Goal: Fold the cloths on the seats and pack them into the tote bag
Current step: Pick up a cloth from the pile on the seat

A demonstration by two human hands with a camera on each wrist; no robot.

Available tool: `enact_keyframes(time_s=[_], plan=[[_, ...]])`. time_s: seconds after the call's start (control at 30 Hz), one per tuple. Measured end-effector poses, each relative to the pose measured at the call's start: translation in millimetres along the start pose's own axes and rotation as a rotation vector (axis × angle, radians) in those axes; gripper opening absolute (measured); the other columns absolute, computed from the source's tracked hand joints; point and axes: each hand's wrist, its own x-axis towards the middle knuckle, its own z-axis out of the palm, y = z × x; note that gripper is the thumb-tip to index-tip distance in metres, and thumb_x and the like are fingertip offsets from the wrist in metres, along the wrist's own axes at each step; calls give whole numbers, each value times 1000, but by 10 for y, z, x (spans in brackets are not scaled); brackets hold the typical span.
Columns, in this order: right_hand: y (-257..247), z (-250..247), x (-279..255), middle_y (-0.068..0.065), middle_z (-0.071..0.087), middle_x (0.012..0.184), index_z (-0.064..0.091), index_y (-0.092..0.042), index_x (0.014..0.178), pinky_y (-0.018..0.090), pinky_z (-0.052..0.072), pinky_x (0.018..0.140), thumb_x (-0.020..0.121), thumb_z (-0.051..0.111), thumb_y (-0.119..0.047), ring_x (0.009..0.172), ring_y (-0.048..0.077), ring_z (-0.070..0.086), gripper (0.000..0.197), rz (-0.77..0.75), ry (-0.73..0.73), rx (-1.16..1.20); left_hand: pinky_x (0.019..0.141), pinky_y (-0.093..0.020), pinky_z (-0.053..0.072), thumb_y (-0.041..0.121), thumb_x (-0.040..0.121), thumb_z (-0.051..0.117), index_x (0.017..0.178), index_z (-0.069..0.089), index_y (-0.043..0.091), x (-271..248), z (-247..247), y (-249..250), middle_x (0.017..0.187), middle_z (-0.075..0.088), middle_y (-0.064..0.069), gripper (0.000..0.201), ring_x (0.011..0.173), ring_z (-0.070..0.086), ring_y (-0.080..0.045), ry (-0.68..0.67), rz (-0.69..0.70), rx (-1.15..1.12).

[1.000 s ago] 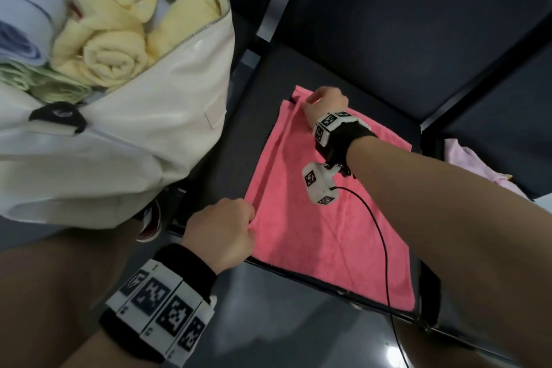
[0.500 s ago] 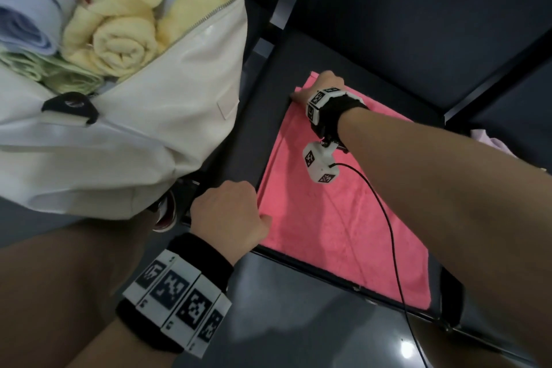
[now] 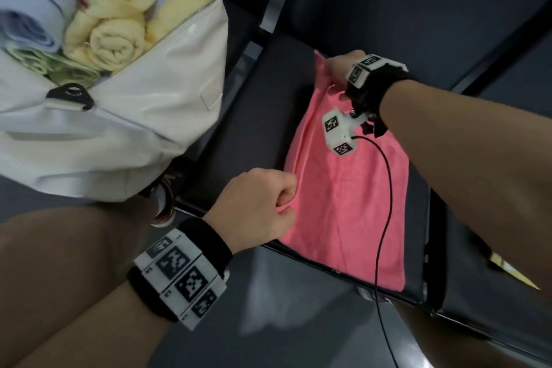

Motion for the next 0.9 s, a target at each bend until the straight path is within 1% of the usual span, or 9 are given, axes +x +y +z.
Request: enact_keyframes(time_s=[0.13,0.23,0.37,0.43,0.53,0.67,0.73,0.8,0.9], plan=[[244,-479,-163,-3,55,93,48,-23,90,18,50,47,95,56,-22,79,11,59,9,-13,-15,120,55,-30,35,17,66,57,67,33,24,6,255,325,59,37,6,25,56,39,-19,15,102,-25],[478,-759,-250,-2,54,93,47,-23,87,15,49,43,95,54,-19,78,9,58,12,-12,-17,197,56,-36,42,14,67,57,70,38,23,92,434,553,61,39,8,22,57,42,-18,10,168,-25],[892,-1043,-302,-3,52,91,47,-23,96,19,51,49,97,49,-16,80,11,57,7,5,18,230,57,-24,35,6,67,60,70,45,16,264,681,844,59,36,13,19,56,40,-6,-38,206,-10],[1169,-1147,-263,-4,50,90,46,-24,99,23,50,59,97,49,-17,80,11,56,8,31,41,234,57,-22,34,3,68,63,70,49,14,360,832,1000,57,38,12,18,55,41,-4,-96,190,-17],[1578,-1261,-239,-2,49,92,43,-23,112,28,51,70,96,49,-16,84,14,56,18,78,57,258,60,-30,43,4,71,63,70,50,15,501,1100,1189,56,43,11,17,54,41,-7,-204,144,-41],[2022,-1269,-235,4,54,100,47,-19,111,29,54,70,96,49,-13,94,20,60,16,142,10,357,66,-38,52,4,76,65,81,59,12,568,1465,1189,64,53,10,11,59,48,-10,-313,25,-128],[2202,-1225,-242,6,57,104,51,-18,113,28,55,65,95,52,-16,94,20,62,18,158,6,375,68,-35,52,8,80,68,91,61,16,545,1581,1147,72,59,4,15,61,51,-10,-394,-42,-134],[2367,-1200,-247,7,58,109,53,-13,127,29,56,63,92,57,-18,92,20,63,36,174,19,390,69,-29,50,8,81,68,99,59,19,503,1653,1104,78,62,3,22,62,51,-7,-453,-80,-86],[2520,-1185,-351,5,60,104,61,-10,124,37,57,81,83,66,-20,92,22,61,42,166,110,298,67,-24,49,10,82,67,102,58,22,431,1663,1052,85,64,1,26,65,54,-6,-452,-113,-12]])
